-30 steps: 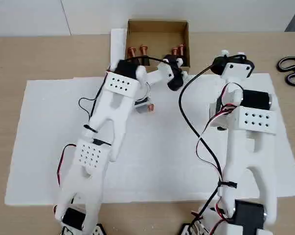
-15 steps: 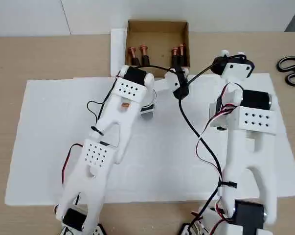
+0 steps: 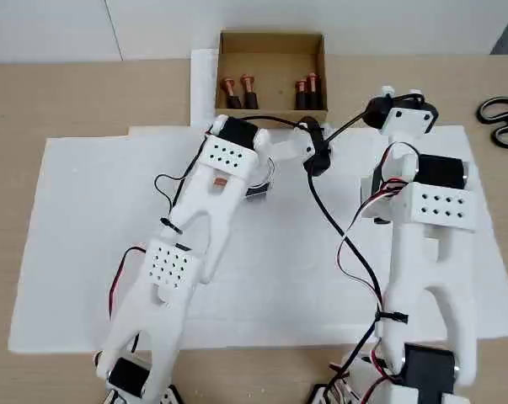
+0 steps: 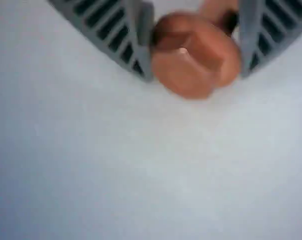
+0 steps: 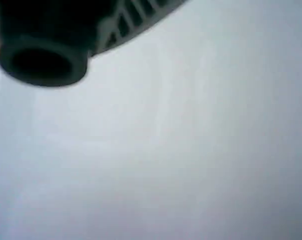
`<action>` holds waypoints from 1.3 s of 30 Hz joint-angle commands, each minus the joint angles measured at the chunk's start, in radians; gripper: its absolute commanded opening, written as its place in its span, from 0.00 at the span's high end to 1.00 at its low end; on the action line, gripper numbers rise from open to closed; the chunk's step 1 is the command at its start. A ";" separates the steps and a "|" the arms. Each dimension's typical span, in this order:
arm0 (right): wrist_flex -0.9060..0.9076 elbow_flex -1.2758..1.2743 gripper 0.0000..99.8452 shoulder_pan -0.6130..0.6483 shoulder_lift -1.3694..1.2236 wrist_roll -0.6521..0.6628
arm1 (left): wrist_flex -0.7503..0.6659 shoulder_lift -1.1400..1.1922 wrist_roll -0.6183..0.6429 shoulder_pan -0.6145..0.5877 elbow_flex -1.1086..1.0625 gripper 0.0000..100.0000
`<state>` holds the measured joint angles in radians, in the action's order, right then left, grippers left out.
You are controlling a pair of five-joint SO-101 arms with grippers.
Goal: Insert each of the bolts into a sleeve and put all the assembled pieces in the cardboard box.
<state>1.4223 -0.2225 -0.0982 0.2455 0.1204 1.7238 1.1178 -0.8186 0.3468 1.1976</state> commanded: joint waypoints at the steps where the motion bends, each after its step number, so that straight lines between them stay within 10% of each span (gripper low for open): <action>1: 0.002 0.034 1.00 -0.002 0.047 -0.014 | 0.029 -0.011 0.037 0.000 0.093 0.99; 11: 0.002 0.034 1.00 -0.002 0.047 -0.014 | 0.029 -0.058 0.295 0.002 0.180 0.99; 27: 0.002 0.034 1.00 0.035 0.047 -0.015 | 0.028 -0.199 1.079 -0.120 -0.065 0.99; 39: 0.004 0.032 1.00 0.059 0.047 -0.015 | 0.029 -0.204 1.049 -0.146 -0.148 0.88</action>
<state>1.4223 -0.2225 -0.0460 0.2455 0.1204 1.7361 1.0104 0.2371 0.2056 1.0472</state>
